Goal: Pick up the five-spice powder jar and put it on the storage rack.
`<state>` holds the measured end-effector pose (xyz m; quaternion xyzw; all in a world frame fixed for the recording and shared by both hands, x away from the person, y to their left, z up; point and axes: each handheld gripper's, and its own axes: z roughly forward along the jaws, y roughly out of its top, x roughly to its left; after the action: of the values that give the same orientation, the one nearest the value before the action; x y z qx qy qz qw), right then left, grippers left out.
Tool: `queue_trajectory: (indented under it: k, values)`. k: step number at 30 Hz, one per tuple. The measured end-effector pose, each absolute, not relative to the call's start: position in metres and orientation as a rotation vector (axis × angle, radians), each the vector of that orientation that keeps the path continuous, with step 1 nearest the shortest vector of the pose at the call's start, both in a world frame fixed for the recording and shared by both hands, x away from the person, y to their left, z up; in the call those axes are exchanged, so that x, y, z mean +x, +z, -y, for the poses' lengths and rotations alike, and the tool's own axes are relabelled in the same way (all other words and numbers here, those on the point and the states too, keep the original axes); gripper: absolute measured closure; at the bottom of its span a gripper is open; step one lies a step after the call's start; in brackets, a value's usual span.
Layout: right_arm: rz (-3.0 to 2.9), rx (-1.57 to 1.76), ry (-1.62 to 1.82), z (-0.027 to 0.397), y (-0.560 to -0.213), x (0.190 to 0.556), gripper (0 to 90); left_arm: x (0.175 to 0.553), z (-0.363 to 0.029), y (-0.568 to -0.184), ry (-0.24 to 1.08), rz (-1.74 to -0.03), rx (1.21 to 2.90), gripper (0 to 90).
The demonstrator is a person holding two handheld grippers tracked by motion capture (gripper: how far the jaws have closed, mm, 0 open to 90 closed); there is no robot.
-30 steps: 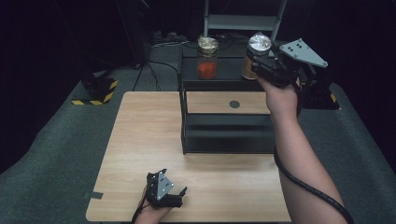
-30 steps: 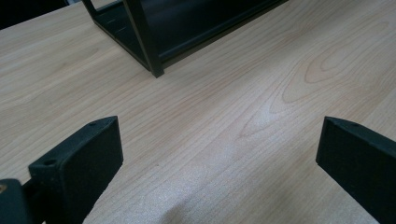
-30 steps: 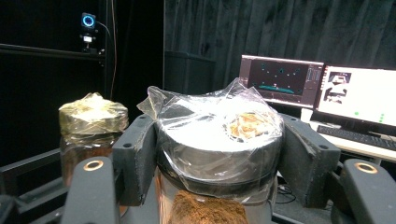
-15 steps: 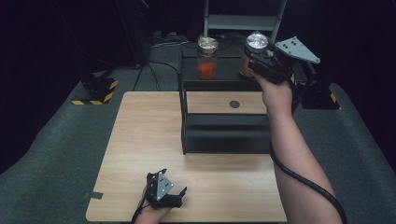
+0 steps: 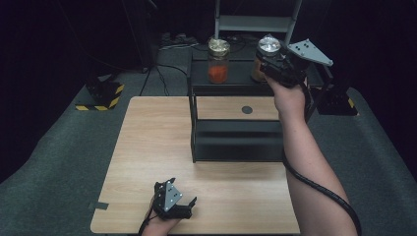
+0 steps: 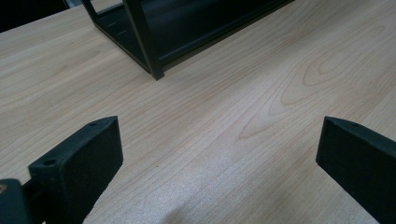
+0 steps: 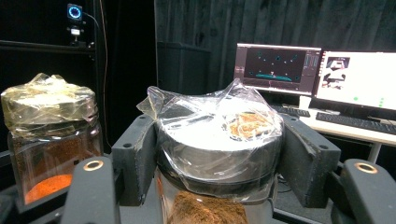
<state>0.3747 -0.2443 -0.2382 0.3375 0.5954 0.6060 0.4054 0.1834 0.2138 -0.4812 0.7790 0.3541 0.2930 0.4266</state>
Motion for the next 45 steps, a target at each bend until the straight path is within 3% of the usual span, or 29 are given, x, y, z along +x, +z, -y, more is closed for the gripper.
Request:
queue_trajectory:
  k: [36, 45]
  values:
    - [-1.506, 0.891, 1.556, 0.240, -0.243, 0.387, 33.3, 0.183, -0.215, -0.482, 0.730, -0.882, 1.938, 0.8]
    - [-1.495, 0.914, 1.531, 0.231, -0.239, 0.382, 3.7, 0.183, -0.216, -0.482, 0.727, -0.885, 1.938, 0.9]
